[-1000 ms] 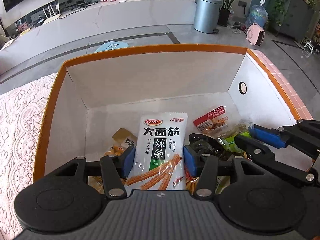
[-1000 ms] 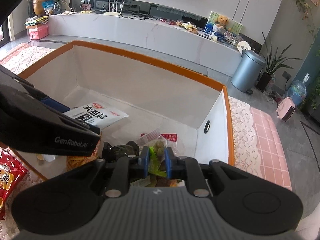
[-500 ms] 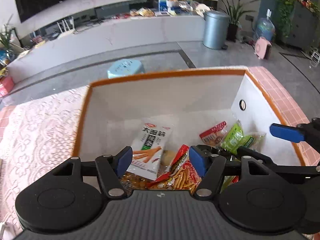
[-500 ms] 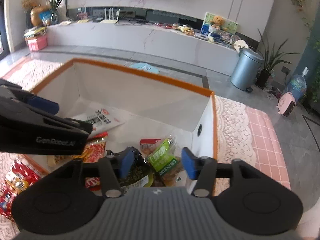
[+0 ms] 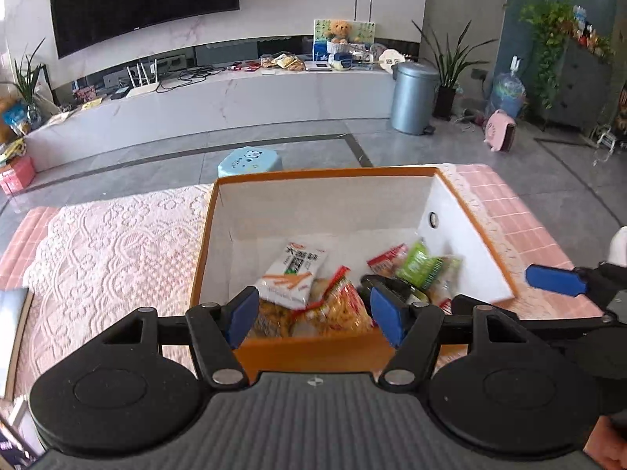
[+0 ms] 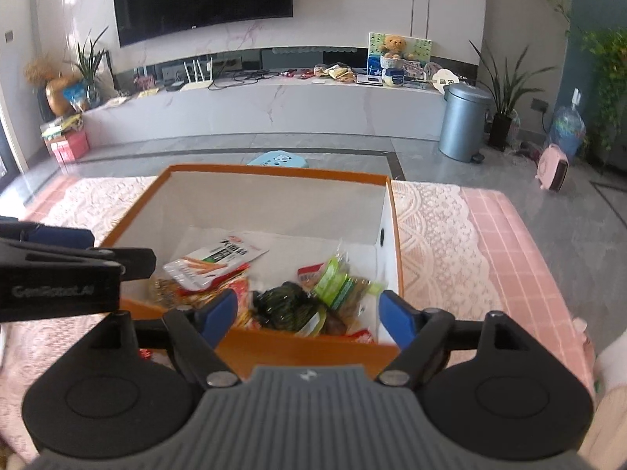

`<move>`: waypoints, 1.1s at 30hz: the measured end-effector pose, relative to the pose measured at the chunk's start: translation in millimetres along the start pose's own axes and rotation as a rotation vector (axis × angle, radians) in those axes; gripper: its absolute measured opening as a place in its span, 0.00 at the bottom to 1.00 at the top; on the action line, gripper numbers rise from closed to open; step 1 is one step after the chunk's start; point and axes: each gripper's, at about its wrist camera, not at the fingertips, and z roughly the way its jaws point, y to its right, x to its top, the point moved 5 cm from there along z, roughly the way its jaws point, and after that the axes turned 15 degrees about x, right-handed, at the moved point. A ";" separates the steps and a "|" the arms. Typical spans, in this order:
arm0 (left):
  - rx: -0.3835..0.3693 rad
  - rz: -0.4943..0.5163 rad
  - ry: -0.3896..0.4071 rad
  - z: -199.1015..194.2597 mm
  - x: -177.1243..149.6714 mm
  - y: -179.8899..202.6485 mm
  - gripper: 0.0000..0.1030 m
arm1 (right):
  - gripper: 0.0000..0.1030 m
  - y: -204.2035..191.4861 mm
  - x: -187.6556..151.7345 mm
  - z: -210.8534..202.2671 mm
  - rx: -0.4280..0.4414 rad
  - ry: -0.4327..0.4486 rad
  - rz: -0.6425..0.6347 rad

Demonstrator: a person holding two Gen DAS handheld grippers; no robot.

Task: Organize snacks
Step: 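Grasp the red Mimi bag with the left tool while the right tool grasps the green sausage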

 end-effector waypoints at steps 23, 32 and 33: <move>-0.074 -0.121 -0.195 5.7 -112.7 -73.7 0.74 | 0.78 -48.2 -112.7 -19.9 0.045 -0.064 0.100; -0.067 -0.165 -0.195 30.8 -130.5 -71.2 0.85 | 0.78 -66.2 -127.5 -0.6 0.070 -0.102 0.034; -0.063 -0.169 -0.197 33.7 -131.6 -70.5 0.85 | 0.78 -66.7 -128.8 1.8 0.069 -0.108 0.031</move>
